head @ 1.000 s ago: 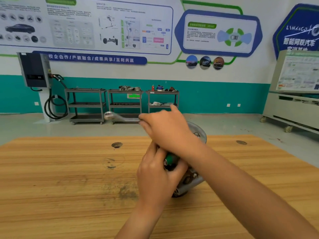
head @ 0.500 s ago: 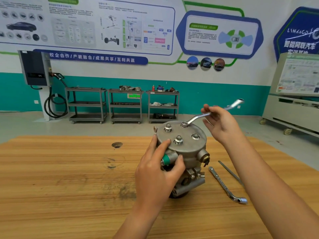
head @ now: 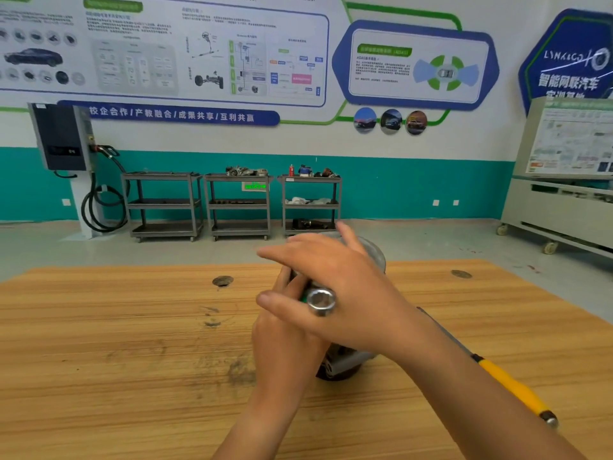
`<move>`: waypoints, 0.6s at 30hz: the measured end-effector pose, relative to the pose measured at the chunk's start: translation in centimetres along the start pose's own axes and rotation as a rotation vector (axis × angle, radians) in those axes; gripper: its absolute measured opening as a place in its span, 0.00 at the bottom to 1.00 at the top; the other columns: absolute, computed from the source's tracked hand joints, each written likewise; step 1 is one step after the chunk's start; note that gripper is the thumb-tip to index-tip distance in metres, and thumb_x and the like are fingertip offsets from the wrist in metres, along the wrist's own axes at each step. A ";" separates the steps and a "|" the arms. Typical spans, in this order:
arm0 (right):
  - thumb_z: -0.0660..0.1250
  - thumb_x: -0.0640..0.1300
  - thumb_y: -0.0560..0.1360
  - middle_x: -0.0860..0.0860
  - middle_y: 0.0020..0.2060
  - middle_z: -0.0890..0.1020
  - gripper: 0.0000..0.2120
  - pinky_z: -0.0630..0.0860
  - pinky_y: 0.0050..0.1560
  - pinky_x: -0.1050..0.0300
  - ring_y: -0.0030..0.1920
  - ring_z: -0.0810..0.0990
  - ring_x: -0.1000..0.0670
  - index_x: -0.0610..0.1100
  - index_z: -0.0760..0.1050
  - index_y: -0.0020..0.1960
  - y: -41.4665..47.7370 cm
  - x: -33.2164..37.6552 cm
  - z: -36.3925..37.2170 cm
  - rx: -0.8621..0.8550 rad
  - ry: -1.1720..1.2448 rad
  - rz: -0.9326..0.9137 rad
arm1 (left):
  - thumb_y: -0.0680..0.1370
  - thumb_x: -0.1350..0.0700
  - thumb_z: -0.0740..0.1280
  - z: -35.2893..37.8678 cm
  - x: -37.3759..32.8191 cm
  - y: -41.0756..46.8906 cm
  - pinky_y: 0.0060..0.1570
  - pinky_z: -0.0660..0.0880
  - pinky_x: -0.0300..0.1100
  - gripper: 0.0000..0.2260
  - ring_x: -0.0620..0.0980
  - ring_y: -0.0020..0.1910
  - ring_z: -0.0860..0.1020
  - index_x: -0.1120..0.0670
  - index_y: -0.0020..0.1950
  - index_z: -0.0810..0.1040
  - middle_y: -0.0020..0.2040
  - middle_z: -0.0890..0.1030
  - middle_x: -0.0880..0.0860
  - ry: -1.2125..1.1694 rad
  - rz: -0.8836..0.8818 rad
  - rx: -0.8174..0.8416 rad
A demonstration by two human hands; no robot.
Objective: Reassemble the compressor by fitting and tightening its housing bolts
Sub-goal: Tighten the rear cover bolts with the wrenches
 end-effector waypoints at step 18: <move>0.61 0.39 0.74 0.53 0.37 0.83 0.06 0.77 0.35 0.66 0.38 0.82 0.56 0.47 0.76 0.44 -8.3 -5.3 -1.7 -0.841 0.405 0.285 | 0.67 0.50 0.68 0.6 1.3 -0.4 0.53 0.62 0.17 0.19 0.32 0.60 0.68 0.49 0.58 0.80 0.65 0.73 0.49 -0.303 -0.085 -0.131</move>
Point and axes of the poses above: each hand's wrist, its own y-axis towards the middle knuckle, its own z-axis out of the palm, x = y × z, the point moved 5 cm from there along y, towards the middle knuckle
